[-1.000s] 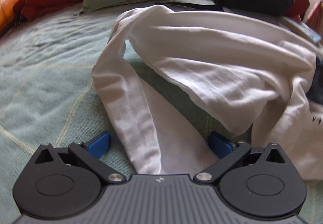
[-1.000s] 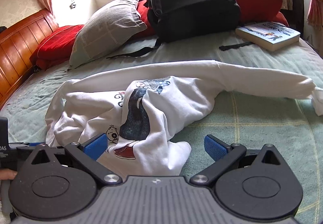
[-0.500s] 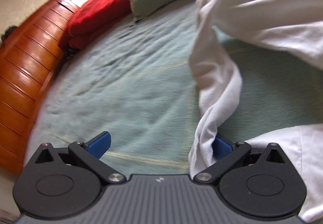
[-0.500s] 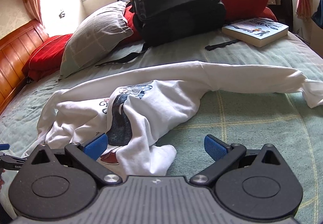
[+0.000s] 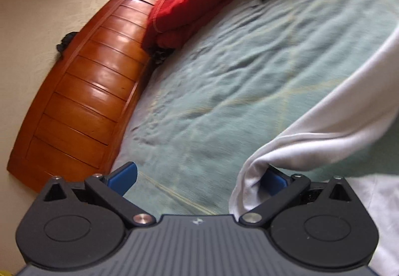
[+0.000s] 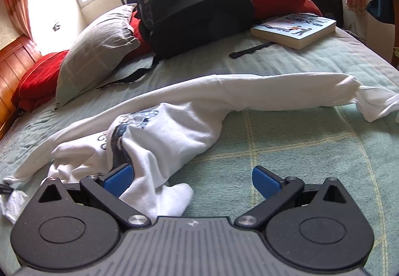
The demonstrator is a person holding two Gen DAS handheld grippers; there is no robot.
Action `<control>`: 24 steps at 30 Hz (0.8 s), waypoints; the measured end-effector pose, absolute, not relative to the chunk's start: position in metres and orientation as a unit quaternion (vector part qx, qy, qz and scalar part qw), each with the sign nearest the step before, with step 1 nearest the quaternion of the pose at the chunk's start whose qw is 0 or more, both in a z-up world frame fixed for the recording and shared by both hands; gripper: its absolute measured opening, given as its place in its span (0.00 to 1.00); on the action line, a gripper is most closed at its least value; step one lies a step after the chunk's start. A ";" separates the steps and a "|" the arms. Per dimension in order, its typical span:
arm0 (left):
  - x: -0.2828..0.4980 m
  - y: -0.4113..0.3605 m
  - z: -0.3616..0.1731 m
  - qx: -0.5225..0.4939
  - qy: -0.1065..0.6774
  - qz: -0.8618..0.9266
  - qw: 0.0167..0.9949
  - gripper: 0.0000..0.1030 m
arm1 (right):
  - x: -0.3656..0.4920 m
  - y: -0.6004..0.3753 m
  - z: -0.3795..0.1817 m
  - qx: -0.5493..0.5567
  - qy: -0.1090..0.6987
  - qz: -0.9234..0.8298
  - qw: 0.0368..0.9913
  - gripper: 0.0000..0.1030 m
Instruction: Fold clothes
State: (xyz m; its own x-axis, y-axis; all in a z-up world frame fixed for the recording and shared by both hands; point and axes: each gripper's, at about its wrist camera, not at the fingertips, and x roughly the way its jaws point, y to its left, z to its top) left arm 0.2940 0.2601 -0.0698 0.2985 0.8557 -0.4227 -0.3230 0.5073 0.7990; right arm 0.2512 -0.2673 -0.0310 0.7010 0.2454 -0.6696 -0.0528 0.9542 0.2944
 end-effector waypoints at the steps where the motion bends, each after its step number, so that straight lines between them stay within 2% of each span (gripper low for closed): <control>1: 0.298 0.264 -0.065 0.306 0.434 0.399 0.747 1.00 | 0.252 -0.267 -0.031 0.126 0.379 0.079 0.913 1.00; 17: 0.331 0.290 -0.062 0.346 0.428 0.364 0.751 1.00 | 0.258 -0.254 -0.035 0.113 0.392 0.083 0.909 1.00; 24: 0.310 0.311 -0.071 0.358 0.440 0.381 0.731 1.00 | 0.255 -0.248 -0.032 0.102 0.392 0.091 0.910 1.00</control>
